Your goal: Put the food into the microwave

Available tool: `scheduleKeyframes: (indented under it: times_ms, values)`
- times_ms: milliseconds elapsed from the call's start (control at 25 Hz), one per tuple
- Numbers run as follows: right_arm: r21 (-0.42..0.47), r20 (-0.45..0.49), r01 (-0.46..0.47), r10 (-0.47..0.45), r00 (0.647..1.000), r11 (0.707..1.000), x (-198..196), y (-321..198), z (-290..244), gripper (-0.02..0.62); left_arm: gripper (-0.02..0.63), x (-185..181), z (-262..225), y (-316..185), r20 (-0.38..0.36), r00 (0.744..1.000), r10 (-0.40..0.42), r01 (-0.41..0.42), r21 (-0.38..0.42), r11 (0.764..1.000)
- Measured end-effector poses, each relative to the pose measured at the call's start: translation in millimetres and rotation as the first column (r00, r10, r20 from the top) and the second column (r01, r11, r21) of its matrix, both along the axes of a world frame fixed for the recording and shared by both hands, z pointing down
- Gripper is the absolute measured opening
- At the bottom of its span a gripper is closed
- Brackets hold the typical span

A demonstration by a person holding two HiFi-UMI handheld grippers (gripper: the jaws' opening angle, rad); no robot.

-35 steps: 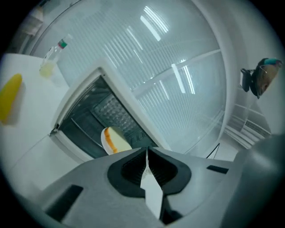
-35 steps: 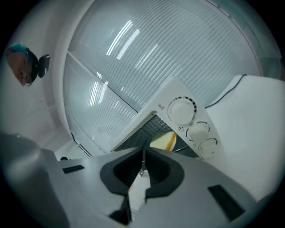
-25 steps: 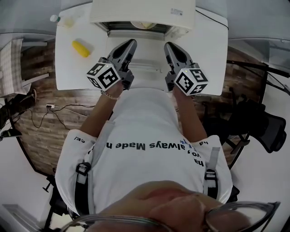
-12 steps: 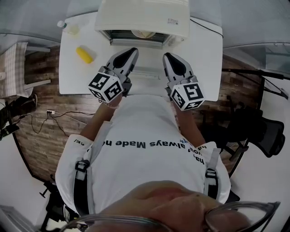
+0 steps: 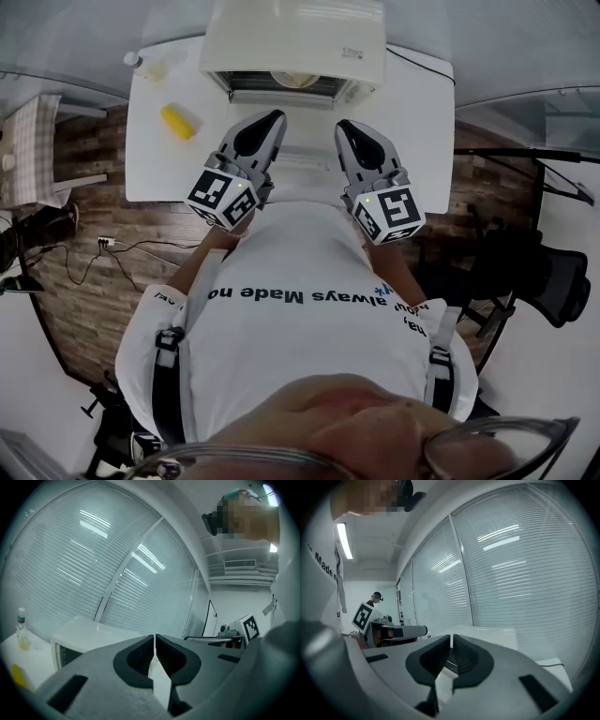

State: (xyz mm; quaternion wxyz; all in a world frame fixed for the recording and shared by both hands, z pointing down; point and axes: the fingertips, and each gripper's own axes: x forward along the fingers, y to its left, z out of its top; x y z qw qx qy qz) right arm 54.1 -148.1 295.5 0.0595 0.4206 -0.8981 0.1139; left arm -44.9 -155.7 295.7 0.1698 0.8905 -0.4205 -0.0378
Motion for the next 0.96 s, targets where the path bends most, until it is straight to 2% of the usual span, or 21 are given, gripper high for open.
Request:
scheduleKeyframes:
  times_ms: [280, 960]
  values:
    - [0.034, -0.013, -0.006, 0.006, 1.000, 0.999, -1, 2, -10, 0.023, 0.020, -1, -5, -1, -0.007, 1.000, 0.001, -0.001, 0.020, 1.000]
    - [0.048, -0.007, -0.029, 0.029, 1.000, 0.998, 4, 4, -15, 0.023, 0.020, 0, -9, 2, -0.025, 1.000, -0.003, 0.004, 0.017, 1.000]
